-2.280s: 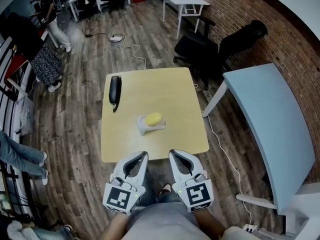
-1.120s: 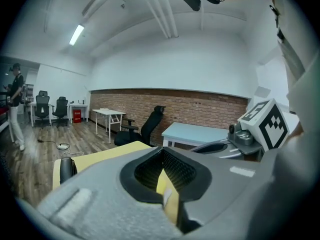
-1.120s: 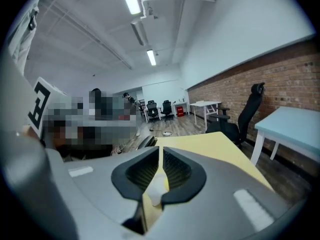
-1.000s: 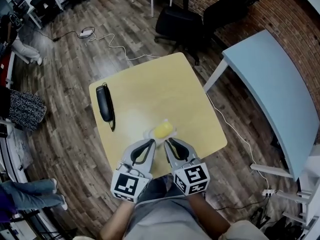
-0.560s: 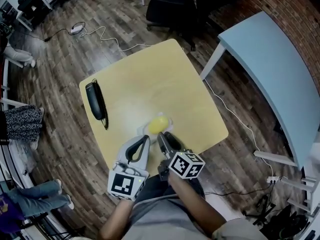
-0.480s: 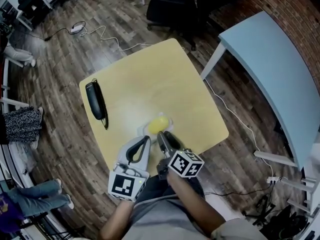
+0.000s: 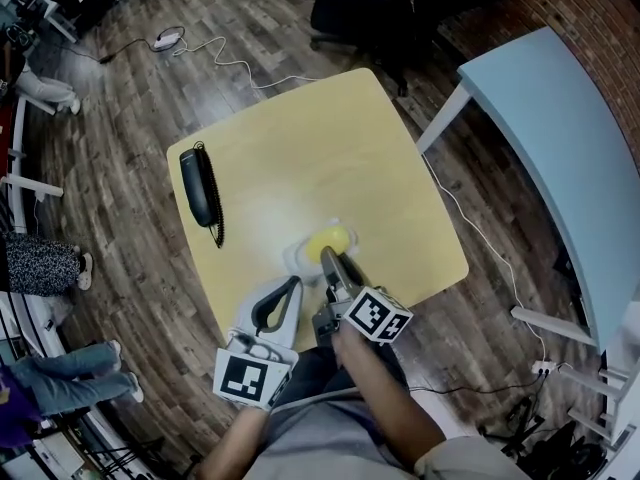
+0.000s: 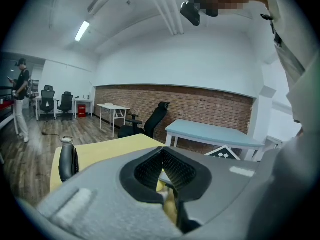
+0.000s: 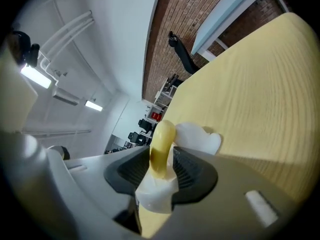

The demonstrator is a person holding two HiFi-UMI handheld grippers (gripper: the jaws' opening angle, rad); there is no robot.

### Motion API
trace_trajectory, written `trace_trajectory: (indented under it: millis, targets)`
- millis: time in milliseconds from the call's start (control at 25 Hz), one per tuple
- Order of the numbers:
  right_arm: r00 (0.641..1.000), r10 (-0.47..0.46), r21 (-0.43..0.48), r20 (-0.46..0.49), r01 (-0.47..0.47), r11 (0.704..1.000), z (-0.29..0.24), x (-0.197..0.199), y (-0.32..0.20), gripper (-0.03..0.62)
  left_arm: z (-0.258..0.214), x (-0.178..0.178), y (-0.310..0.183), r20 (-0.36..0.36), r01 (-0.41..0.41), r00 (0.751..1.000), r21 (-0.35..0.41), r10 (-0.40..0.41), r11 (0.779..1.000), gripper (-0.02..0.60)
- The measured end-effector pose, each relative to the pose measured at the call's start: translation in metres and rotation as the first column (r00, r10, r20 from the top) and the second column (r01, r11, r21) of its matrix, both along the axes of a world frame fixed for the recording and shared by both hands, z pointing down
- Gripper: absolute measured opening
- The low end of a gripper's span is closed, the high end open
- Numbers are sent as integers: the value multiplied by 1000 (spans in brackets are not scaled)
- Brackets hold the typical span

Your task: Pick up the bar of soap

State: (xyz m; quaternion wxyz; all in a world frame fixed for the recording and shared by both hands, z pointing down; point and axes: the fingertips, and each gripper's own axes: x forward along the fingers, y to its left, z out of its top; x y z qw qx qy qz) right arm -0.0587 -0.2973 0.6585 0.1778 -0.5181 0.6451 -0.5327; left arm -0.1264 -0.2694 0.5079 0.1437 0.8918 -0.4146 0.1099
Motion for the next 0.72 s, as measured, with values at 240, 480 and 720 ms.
trace_trajectory:
  millis: [240,480,720]
  targets:
    - [998,-11,48,62,8,999,-2,-3,-11,116,7,-8,-1,4,27,1000,-8,-27,1000,5]
    - [996,-32,79,80,26,997,0,-1,-12,94,11,-6,-4,-5,33,999,-3,-33,999,5]
    - [995,-65,89,75,58,994,-2,3,-7,94,13,-5,-5,-11,46,999,-4,-46,999,5]
